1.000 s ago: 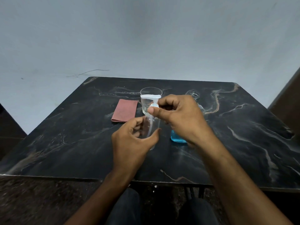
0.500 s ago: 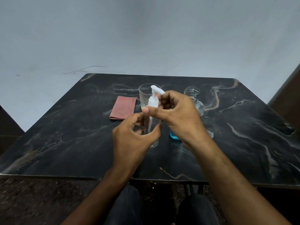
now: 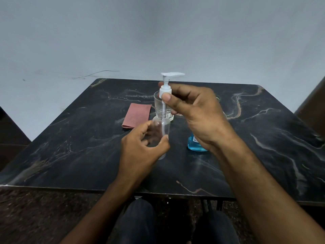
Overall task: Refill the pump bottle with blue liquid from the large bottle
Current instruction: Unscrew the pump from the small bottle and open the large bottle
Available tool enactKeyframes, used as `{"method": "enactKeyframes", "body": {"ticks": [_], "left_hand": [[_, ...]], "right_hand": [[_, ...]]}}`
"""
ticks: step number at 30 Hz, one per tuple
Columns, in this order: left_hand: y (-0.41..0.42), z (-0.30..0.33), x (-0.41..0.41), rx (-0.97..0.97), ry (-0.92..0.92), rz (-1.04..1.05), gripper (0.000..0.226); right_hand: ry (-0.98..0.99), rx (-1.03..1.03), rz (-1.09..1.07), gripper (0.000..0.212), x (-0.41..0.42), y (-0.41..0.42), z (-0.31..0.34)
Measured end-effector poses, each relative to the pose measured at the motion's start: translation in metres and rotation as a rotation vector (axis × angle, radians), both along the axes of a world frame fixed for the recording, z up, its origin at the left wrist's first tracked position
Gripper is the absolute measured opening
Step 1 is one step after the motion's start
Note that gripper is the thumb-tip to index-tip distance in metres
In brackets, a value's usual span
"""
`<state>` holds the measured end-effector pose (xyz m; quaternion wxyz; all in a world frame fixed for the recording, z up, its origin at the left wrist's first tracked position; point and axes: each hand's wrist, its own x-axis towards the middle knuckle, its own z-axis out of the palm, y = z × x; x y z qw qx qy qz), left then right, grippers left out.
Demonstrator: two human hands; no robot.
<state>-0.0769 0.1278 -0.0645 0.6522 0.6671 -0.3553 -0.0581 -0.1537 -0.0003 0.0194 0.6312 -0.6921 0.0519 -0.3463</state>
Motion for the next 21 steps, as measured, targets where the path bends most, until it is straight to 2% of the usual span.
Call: {"method": "enactKeyframes", "body": {"ticks": [3,8,11,13,17,19,21], "left_hand": [[0.003,-0.006,0.006,0.028,0.012,0.023,0.027],[0.011,-0.002,0.016,0.004,0.045,0.077,0.024],[0.014,0.004,0.019,-0.035,-0.008,0.12,0.027],[0.017,0.006,0.021,-0.057,-0.03,0.162,0.03],[0.022,0.009,0.027,-0.138,-0.007,0.216,0.031],[0.025,0.009,0.029,-0.173,-0.011,0.234,0.03],[0.026,0.01,0.029,-0.188,-0.037,0.255,0.03]], "right_hand": [[-0.087,-0.004,-0.068,0.028,0.004,0.001,0.011],[-0.204,-0.108,-0.197,0.031,0.006,-0.006,0.038],[-0.231,-0.194,-0.26,0.032,0.009,-0.009,0.043],[-0.176,-0.322,-0.326,0.029,0.014,-0.011,0.036],[0.014,-0.827,-0.456,0.01,0.029,-0.006,0.001],[0.073,-0.951,-0.407,0.021,0.035,-0.002,-0.028],[0.231,-0.982,-0.347,0.024,0.037,0.0,-0.053]]}}
